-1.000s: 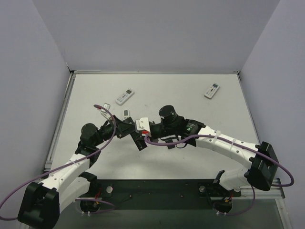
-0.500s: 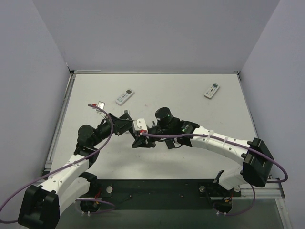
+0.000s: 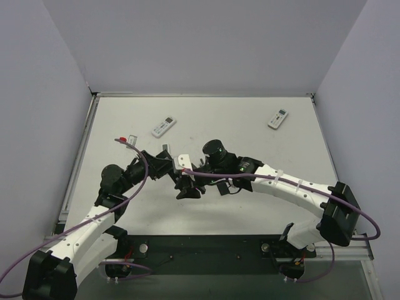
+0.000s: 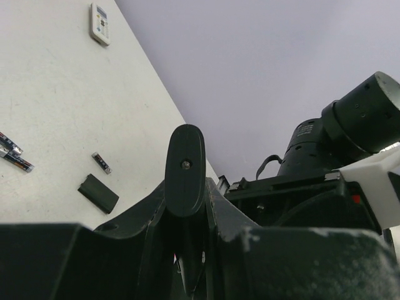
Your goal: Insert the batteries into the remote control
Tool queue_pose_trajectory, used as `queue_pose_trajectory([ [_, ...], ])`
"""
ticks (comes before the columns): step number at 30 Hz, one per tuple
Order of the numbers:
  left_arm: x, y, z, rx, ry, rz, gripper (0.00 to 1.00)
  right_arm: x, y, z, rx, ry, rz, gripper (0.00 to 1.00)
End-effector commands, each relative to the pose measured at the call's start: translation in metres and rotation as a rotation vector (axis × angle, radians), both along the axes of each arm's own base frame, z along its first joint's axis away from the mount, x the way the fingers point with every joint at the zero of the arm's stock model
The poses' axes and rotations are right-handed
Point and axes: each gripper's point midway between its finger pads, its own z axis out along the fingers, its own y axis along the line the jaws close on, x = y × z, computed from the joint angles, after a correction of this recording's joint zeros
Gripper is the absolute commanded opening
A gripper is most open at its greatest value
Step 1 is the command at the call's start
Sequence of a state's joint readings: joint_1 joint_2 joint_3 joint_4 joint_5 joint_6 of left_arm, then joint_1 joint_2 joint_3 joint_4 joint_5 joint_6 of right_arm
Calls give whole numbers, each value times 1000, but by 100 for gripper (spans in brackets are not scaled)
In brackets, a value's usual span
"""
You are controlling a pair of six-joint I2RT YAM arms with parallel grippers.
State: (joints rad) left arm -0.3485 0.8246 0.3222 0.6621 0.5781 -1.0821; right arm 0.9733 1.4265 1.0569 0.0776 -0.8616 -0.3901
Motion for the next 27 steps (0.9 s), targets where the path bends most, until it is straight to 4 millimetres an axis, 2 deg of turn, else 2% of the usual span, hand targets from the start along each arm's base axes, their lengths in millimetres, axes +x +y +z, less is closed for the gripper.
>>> queue_pose_trajectory([
  [1, 0, 1, -1, 27, -42, 17, 0, 5, -5, 49, 90, -49, -68, 40],
  [3, 1, 2, -4, 35, -39, 26, 0, 8, -12, 62, 112, -35, -123, 43],
  [4, 1, 2, -5, 40, -44, 29, 0, 12, -15, 61, 110, -26, -157, 49],
  [5, 2, 2, -6, 46, -43, 31, 0, 18, -21, 68, 124, -28, -216, 53],
  [7, 3, 3, -7, 61, -46, 39, 0, 32, -32, 64, 106, 42, -336, 62],
  [8, 5, 4, -8, 68, -47, 49, 0, 45, -42, 66, 106, 45, -435, 65],
  [10, 7, 6, -13, 97, -47, 65, 0, 66, -59, 61, 95, 150, -624, 71],
  [11, 9, 8, -16, 107, -43, 81, 0, 84, -78, 53, 61, 164, -779, 75],
  [12, 9, 9, -18, 117, -45, 91, 0, 89, -87, 49, 47, 195, -837, 80],
  [13, 10, 11, -25, 139, -37, 99, 0, 96, -101, 41, 20, 232, -907, 91],
  [14, 11, 12, -29, 146, -28, 109, 0, 96, -113, 26, -35, 257, -954, 95],
  [15, 11, 13, -30, 152, -28, 114, 0, 104, -126, 19, -57, 245, -1043, 98],
  [16, 12, 13, -34, 159, -19, 117, 0, 107, -135, 15, -67, 264, -1099, 100],
  [18, 13, 15, -41, 165, -4, 133, 0, 108, -157, -8, -142, 280, -1198, 100],
  [21, 15, 18, -50, 166, 25, 155, 0, 102, -178, -40, -248, 332, -1295, 96],
  [24, 17, 21, -59, 145, 81, 179, 0, 103, -198, -66, -327, 400, -1408, 88],
  [25, 17, 21, -59, 136, 82, 182, 0, 105, -204, -76, -361, 397, -1447, 82],
  [27, 17, 21, -63, 127, 101, 193, 0, 108, -211, -87, -388, 419, -1499, 79],
])
